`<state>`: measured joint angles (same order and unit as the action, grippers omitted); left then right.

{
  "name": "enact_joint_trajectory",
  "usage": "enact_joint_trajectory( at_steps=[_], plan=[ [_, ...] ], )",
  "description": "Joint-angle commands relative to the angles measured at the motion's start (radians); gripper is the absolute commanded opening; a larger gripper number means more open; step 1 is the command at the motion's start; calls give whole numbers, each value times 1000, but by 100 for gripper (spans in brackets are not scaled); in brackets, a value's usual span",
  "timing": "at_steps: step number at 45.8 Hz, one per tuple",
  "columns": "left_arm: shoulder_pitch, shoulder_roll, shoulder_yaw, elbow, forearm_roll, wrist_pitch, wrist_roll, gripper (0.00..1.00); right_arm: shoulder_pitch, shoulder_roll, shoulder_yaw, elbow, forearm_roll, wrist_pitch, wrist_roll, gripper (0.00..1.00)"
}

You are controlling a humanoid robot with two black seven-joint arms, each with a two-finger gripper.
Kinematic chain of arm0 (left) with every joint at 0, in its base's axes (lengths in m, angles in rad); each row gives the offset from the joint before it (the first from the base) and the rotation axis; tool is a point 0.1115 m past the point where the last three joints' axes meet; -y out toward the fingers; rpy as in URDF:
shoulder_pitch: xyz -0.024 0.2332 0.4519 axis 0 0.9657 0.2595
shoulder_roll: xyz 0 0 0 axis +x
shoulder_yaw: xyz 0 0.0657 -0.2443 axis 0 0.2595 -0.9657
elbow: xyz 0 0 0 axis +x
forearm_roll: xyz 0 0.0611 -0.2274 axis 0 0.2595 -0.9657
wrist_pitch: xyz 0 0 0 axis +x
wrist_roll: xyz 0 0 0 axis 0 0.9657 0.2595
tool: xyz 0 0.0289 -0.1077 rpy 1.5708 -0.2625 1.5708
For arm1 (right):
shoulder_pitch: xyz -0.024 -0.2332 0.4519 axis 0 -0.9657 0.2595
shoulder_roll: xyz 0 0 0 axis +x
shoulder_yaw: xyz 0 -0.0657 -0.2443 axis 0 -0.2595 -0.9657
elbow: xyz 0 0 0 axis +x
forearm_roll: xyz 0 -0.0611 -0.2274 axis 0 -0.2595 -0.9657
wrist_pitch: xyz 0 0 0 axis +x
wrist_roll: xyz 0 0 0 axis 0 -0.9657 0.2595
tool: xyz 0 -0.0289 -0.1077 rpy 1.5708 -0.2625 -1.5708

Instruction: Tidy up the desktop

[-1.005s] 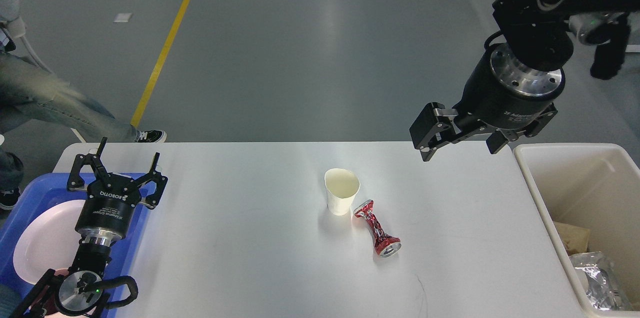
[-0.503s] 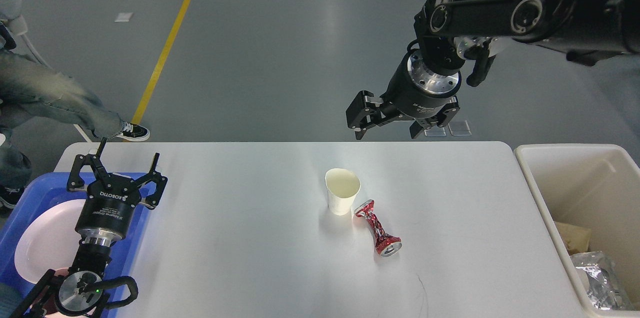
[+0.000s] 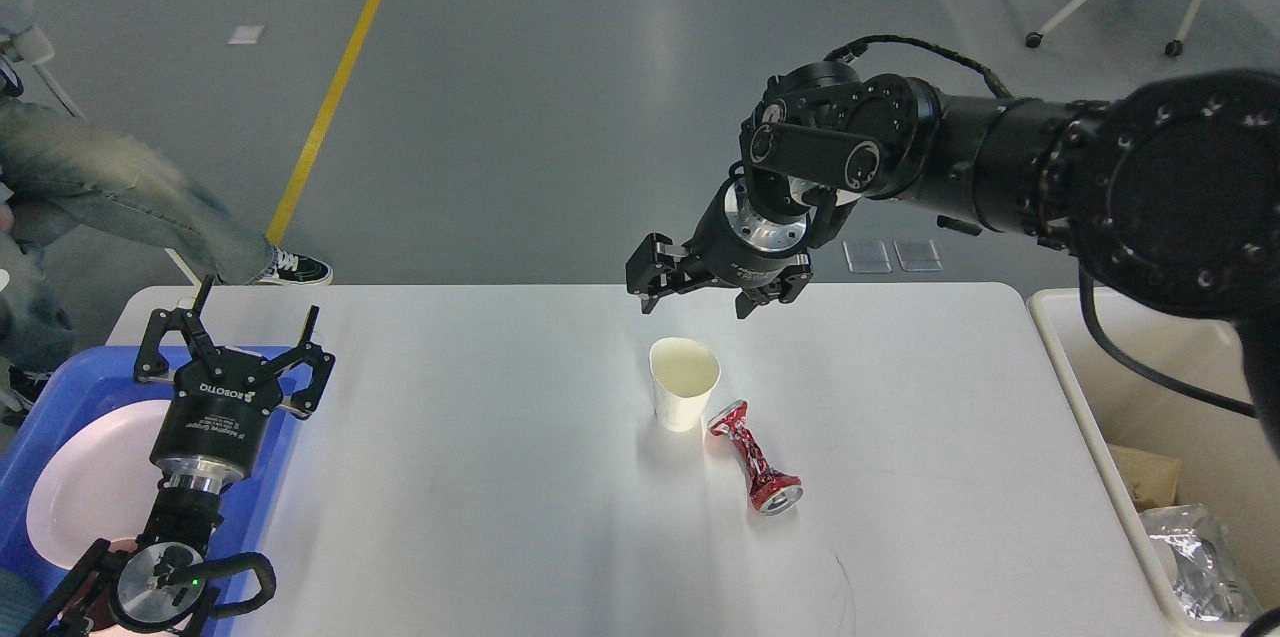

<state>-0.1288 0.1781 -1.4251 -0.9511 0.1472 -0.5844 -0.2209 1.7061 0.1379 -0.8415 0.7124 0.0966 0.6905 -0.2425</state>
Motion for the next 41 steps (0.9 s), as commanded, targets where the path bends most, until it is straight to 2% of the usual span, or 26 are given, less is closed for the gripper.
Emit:
enact_joint_trajectory(
  at_steps=[1,12,24,41],
  plan=[
    [0,0,0,0,0,0,0,96,-72,19,22,-76,0,-29,0,100],
    [0,0,0,0,0,0,0,96,-163,57,22,-96,-9,-187,0,100],
    [0,1,0,0,0,1,0,96,-244,62,12,-119,-20,-278,0,100],
    [0,0,0,0,0,0,0,96,-332,62,-2,-119,-135,-315,0,100]
  ],
)
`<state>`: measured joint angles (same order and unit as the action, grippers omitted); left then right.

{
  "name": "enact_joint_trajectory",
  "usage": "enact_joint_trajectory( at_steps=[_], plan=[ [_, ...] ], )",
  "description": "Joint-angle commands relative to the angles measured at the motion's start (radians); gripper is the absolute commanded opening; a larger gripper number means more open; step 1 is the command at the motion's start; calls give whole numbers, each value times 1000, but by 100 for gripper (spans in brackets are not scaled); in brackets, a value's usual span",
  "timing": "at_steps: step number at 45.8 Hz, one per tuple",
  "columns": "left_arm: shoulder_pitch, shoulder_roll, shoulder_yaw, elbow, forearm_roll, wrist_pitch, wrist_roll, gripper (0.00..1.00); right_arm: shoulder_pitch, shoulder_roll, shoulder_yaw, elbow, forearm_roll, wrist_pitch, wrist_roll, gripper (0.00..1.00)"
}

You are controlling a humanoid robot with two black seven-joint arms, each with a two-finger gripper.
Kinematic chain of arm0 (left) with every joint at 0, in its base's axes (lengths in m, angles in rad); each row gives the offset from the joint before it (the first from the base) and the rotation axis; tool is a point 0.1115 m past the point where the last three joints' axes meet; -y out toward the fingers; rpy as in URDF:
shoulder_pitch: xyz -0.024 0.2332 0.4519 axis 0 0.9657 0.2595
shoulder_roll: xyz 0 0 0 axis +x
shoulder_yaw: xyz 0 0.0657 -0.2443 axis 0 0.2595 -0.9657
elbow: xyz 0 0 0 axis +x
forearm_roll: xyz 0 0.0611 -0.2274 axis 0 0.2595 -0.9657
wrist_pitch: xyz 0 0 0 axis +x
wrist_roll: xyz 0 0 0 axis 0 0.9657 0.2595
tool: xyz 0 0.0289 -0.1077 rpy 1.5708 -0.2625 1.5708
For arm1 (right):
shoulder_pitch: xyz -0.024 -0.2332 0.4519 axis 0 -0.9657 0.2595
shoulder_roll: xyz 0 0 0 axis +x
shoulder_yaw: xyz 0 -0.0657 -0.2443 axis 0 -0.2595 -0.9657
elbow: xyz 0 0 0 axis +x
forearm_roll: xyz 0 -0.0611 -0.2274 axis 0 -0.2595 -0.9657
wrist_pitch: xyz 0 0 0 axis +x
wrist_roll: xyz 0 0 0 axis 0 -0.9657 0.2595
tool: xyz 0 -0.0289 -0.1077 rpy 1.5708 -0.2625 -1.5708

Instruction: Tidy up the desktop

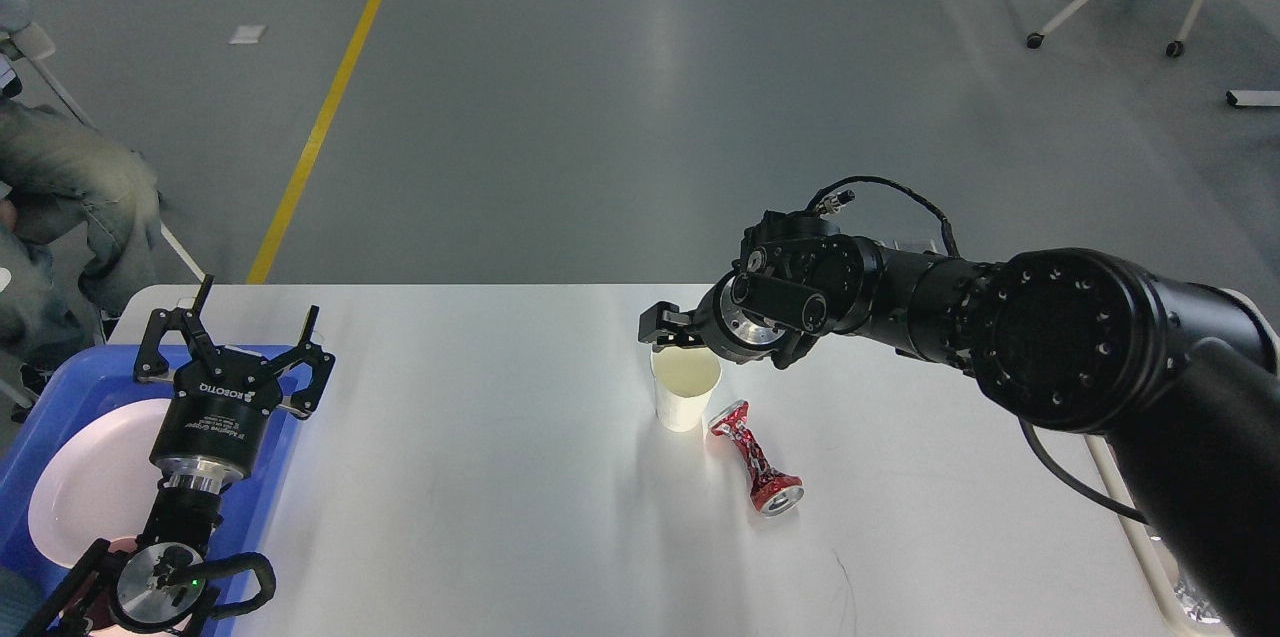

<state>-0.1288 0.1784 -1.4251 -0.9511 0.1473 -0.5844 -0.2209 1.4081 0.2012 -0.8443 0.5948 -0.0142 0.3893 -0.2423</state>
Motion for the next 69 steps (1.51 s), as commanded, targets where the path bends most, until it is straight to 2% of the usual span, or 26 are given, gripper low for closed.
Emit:
enact_joint_trajectory(
  at_steps=[1,3,12,15,17,22,30,35,36,56,64,69],
  plan=[
    [0,0,0,0,0,0,0,96,-40,-2,1,-3,-23,-21,0,100],
    [0,1,0,0,0,0,0,96,-50,-3,1,-3,-23,-44,0,96],
    [0,0,0,0,0,0,0,96,-92,-8,1,-10,-24,-109,0,95],
    [0,0,0,0,0,0,0,96,-98,-8,2,-13,-23,-122,0,91],
    [0,0,0,0,0,0,0,96,-103,-8,4,-13,-21,-127,0,82],
    [0,0,0,0,0,0,-2,96,-121,-9,14,-13,-9,-133,1,52],
    [0,0,0,0,0,0,0,96,-124,-9,21,-7,-6,-145,1,27],
    [0,0,0,0,0,1,0,96,-127,-9,22,-4,-4,-171,1,2],
    [0,0,0,0,0,0,0,96,-130,-9,22,-4,-4,-181,1,0],
    [0,0,0,0,0,0,0,96,-140,0,27,11,19,-214,1,0],
    [0,0,0,0,0,0,0,96,-25,-26,22,128,126,-198,5,0],
    [0,0,0,0,0,1,0,96,78,-84,16,246,137,-190,5,0]
  ],
)
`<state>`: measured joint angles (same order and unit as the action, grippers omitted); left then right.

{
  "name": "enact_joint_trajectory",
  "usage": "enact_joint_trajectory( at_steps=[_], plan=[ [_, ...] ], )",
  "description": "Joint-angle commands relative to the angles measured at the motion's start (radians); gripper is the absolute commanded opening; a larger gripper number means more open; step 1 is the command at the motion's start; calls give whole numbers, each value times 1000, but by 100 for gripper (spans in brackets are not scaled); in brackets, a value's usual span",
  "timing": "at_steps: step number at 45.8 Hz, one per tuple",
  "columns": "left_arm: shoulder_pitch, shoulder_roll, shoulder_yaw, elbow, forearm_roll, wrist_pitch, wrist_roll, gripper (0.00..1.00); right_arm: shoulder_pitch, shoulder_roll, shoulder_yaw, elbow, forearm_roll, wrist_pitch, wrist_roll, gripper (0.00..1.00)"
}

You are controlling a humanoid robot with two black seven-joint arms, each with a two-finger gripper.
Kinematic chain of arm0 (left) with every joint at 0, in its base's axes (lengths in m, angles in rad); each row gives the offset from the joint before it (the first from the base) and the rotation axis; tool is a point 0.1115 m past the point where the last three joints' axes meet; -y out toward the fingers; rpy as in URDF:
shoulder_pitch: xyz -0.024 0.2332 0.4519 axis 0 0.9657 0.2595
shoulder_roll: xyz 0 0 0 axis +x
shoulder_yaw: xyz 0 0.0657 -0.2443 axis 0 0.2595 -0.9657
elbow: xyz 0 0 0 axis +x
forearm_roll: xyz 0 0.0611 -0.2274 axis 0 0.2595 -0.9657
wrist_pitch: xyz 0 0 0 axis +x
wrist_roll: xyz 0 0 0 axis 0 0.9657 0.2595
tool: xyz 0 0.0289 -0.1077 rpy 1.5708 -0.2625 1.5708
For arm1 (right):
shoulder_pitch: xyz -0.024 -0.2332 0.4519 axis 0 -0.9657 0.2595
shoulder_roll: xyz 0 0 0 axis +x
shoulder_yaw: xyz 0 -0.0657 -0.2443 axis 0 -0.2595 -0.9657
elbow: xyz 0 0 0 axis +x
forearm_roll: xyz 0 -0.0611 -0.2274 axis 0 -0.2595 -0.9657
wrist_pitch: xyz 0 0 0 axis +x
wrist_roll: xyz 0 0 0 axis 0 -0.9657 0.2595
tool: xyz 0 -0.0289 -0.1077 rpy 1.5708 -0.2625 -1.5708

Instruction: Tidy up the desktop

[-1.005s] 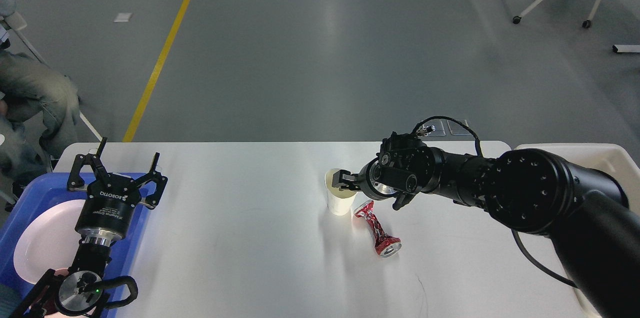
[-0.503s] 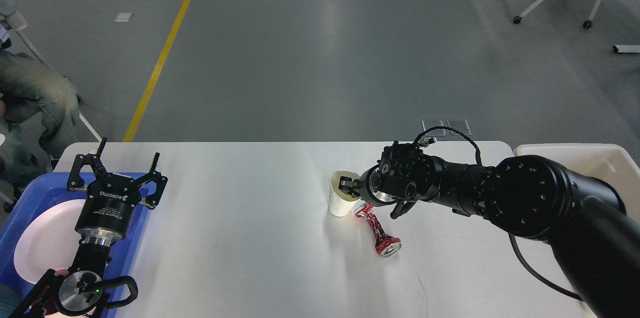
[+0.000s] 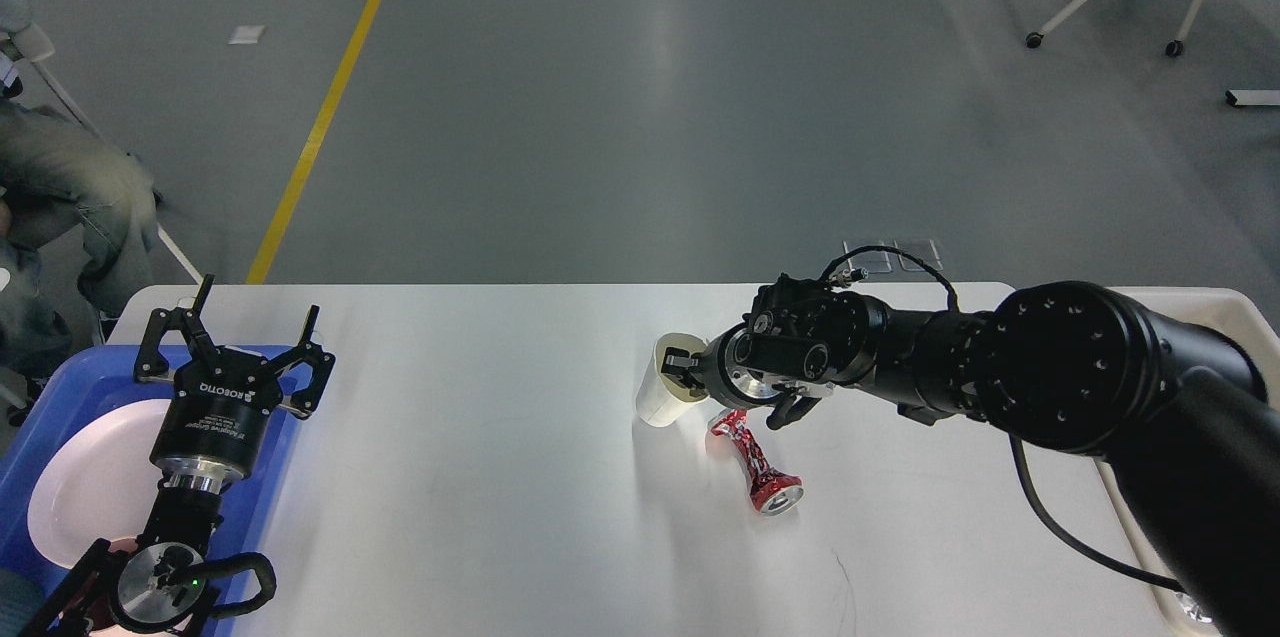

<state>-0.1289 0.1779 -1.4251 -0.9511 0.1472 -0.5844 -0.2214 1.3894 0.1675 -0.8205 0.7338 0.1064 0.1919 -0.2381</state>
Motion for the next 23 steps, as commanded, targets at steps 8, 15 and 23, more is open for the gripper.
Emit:
enact_joint_trajectory(
  at_steps=[8,15,23],
  plan=[
    [0,2,0,0,0,0,0,96,310,-138,-57,298,16,52,-3,0],
    [0,2,0,0,0,0,0,96,542,-175,-149,435,21,211,-3,0],
    [0,2,0,0,0,0,0,96,779,-267,-216,628,18,316,-3,0]
  ],
)
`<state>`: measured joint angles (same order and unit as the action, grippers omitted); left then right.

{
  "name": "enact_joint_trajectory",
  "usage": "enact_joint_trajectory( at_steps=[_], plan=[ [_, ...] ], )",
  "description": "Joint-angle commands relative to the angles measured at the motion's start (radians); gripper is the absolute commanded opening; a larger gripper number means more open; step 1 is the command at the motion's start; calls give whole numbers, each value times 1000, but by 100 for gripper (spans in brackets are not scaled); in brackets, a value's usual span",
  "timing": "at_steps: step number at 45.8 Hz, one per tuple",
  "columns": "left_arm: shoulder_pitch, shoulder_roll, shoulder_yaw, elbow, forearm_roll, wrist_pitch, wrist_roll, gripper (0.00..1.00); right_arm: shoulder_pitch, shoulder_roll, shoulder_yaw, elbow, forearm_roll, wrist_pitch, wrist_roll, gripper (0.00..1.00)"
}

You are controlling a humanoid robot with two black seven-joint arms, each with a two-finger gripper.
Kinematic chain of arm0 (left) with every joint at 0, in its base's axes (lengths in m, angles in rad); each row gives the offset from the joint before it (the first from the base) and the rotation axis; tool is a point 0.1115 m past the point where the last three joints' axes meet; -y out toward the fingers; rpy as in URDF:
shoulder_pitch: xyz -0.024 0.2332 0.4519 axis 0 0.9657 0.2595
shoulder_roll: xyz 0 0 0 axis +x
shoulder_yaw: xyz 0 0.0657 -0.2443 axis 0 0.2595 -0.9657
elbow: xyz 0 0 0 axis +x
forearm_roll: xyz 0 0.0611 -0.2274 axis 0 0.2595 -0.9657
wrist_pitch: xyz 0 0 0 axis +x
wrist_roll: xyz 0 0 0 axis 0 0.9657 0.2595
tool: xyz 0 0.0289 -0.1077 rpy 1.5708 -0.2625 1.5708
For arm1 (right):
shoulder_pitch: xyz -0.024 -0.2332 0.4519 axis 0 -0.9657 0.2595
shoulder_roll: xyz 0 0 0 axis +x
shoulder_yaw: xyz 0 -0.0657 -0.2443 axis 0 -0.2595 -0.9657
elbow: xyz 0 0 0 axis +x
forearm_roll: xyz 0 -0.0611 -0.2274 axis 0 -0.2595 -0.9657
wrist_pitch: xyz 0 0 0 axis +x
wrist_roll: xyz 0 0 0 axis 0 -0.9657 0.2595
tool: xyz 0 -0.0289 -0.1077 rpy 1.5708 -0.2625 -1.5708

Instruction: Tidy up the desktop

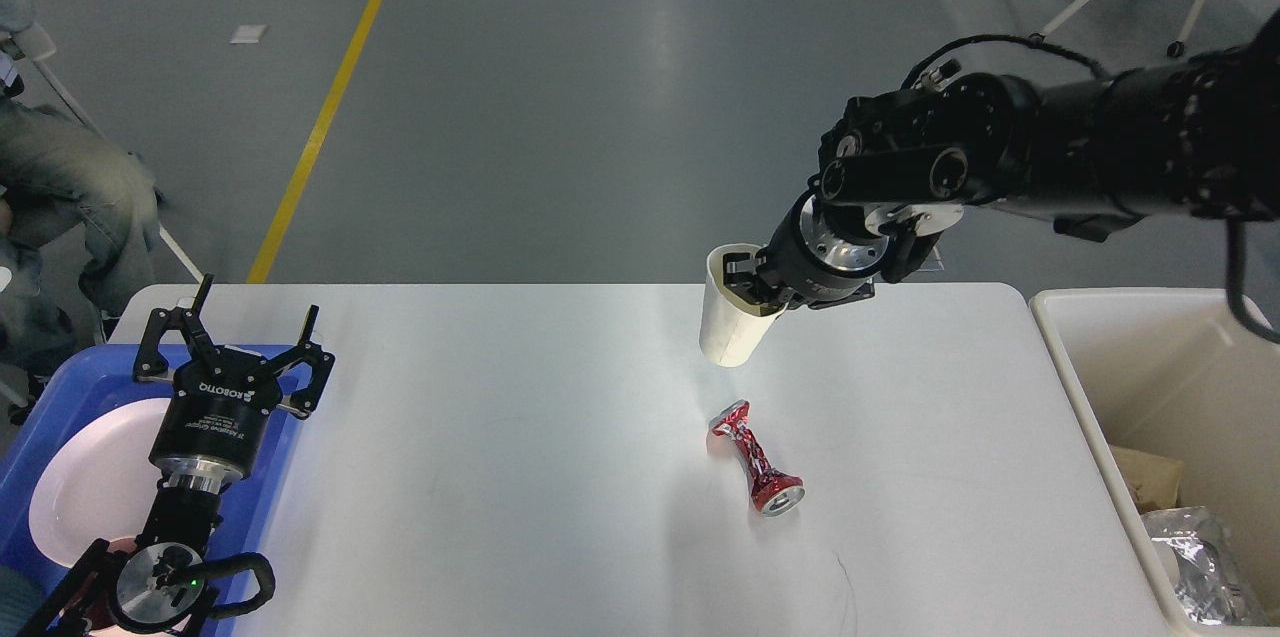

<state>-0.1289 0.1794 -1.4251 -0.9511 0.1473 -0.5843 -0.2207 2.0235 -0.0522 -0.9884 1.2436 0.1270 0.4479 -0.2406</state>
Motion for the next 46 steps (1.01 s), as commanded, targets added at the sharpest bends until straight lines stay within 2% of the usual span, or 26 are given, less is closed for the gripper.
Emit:
enact_joint_trajectory(
  at_steps=[1,10,15,35,41,46],
  plan=[
    [0,0,0,0,0,0,0,96,171,-49,-67,140,-3,72,0,0],
    [0,0,0,0,0,0,0,96,346,-64,-173,313,-1,176,-2,0],
    [0,-1,0,0,0,0,0,96,373,-95,-188,392,16,150,-3,0],
    [0,0,0,0,0,0,0,96,373,-132,-346,390,112,9,-2,0],
    [0,0,0,0,0,0,0,96,316,-207,-429,367,128,-63,-2,0],
    [0,-1,0,0,0,0,-2,96,221,-316,-481,300,118,-112,-2,0]
  ],
)
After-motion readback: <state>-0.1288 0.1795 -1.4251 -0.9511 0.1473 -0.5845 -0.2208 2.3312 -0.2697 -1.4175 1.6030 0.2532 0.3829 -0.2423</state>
